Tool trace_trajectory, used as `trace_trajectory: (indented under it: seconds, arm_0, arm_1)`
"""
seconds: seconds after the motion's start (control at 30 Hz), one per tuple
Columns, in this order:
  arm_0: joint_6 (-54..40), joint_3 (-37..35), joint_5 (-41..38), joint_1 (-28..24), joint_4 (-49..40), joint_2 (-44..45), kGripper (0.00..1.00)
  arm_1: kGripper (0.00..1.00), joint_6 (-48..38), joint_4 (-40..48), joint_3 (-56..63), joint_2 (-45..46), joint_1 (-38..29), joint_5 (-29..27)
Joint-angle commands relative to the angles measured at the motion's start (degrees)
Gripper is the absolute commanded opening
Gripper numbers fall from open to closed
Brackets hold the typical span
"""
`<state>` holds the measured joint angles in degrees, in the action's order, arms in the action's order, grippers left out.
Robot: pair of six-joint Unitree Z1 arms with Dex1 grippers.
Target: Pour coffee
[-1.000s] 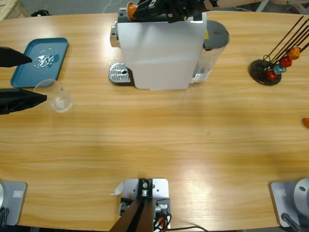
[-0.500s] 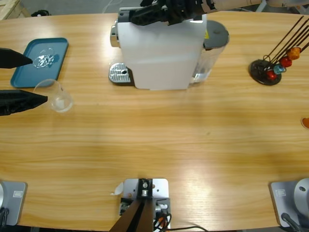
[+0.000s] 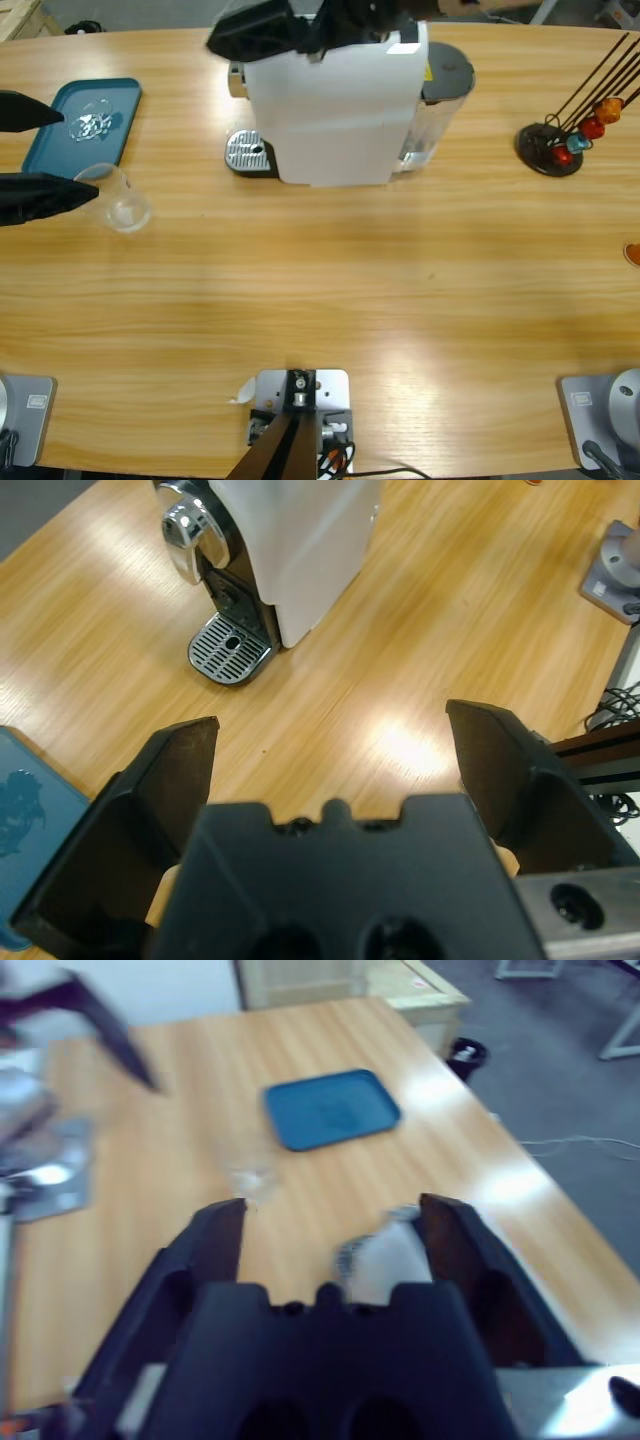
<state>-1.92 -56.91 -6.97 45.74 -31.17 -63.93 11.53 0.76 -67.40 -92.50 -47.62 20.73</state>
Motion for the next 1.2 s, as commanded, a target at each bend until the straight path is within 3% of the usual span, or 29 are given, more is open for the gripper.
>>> trace_trajectory:
  seconds: [0.03, 0.17, 0.2, 0.33, 0.4, 0.57, 0.9, 1.2]
  arm_0:
    - [1.54, 1.98, 2.63, 0.15, -1.14, -0.15, 1.000]
    - [1.66, 1.24, 2.75, 0.15, -1.17, 0.86, 1.000]
    - [1.66, 0.96, 2.75, 0.15, -1.17, 0.96, 1.000]
    - [1.82, 1.03, 3.35, 0.22, -1.19, 1.88, 1.000]
    - [2.28, 1.43, 3.88, 0.22, -1.79, 2.47, 1.000]
    - [2.14, 1.45, 4.41, 0.22, -2.58, 3.33, 1.000]
    - [1.84, 1.71, 4.37, 0.22, -2.49, 1.63, 1.000]
    - [1.75, 0.99, 3.00, 0.22, -2.51, 1.26, 1.000]
  arm_1:
    - [0.000, -14.30, -6.37, 15.15, 15.50, -3.44, -22.69]
    - [0.000, -19.14, -7.42, 18.99, 23.85, -3.04, -39.19]
    - [0.000, -19.19, -7.44, 18.25, 23.91, -1.37, -40.30]
    - [0.000, -21.62, -0.58, 12.94, 18.05, 5.43, -38.86]
    - [0.000, -22.04, 2.53, 8.00, 12.20, 5.96, -36.15]
    - [0.000, -21.79, 3.02, 1.51, 1.37, 5.20, -36.84]
    - [0.000, -21.88, 3.20, -2.02, -2.16, 0.28, -36.89]
    - [0.000, -23.23, 3.46, -6.33, -6.52, -4.62, -40.93]
